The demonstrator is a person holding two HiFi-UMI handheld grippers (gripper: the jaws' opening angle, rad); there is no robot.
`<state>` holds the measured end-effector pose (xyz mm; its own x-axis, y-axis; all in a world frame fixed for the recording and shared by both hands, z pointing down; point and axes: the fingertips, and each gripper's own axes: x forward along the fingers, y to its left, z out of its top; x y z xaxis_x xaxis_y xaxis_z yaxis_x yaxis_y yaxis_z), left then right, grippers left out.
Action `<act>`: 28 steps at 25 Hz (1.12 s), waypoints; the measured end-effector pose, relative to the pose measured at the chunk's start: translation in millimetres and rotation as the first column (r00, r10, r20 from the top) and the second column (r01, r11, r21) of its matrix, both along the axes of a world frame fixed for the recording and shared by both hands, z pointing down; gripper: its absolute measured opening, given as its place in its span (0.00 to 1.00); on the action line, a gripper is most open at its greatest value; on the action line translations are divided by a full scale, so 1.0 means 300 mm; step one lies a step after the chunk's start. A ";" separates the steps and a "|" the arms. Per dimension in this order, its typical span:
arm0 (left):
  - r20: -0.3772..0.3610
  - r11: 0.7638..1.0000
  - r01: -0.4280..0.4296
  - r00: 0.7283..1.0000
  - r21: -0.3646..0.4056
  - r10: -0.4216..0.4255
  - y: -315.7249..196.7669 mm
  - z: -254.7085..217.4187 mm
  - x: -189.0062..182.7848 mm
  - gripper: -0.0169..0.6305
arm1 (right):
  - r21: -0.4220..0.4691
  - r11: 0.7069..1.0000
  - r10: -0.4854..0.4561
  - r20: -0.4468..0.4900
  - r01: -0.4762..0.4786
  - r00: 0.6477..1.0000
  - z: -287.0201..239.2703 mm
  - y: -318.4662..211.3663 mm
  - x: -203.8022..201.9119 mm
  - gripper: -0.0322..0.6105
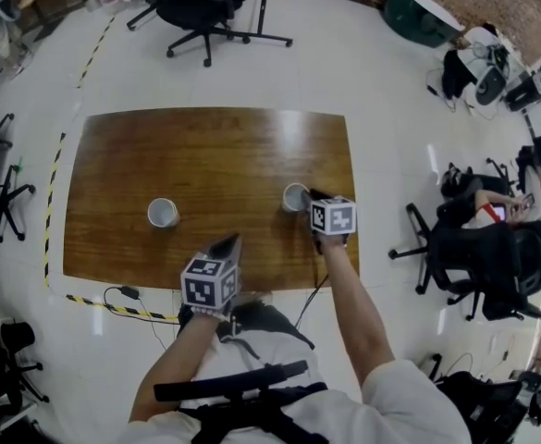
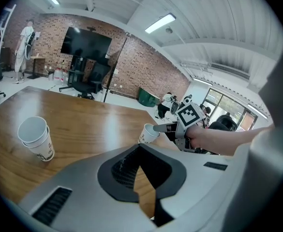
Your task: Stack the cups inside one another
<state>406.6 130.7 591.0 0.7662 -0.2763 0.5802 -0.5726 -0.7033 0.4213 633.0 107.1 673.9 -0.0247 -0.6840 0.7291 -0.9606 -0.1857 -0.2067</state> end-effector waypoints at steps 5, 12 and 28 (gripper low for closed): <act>-0.005 1.000 0.017 1.000 0.000 -0.017 -0.022 -0.011 -0.023 0.02 | -0.018 1.000 -0.015 -0.026 0.015 1.000 0.002 0.004 -0.006 0.12; -0.016 0.999 0.033 0.999 -0.002 -0.034 -0.057 -0.016 -0.093 0.02 | -0.012 1.000 -0.017 -0.050 0.016 0.999 -0.044 -0.011 -0.035 0.09; -0.069 0.997 0.078 0.995 0.010 -0.077 -0.110 -0.070 -0.299 0.02 | 0.176 0.975 -0.133 -0.038 0.137 0.990 -0.386 -0.160 -0.361 0.09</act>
<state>317.1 97.6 570.1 0.7800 -0.3429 0.5235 -0.5956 -0.6635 0.4529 524.8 59.1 558.1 -0.1082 -0.7946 0.5975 -0.9798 -0.0163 -0.1992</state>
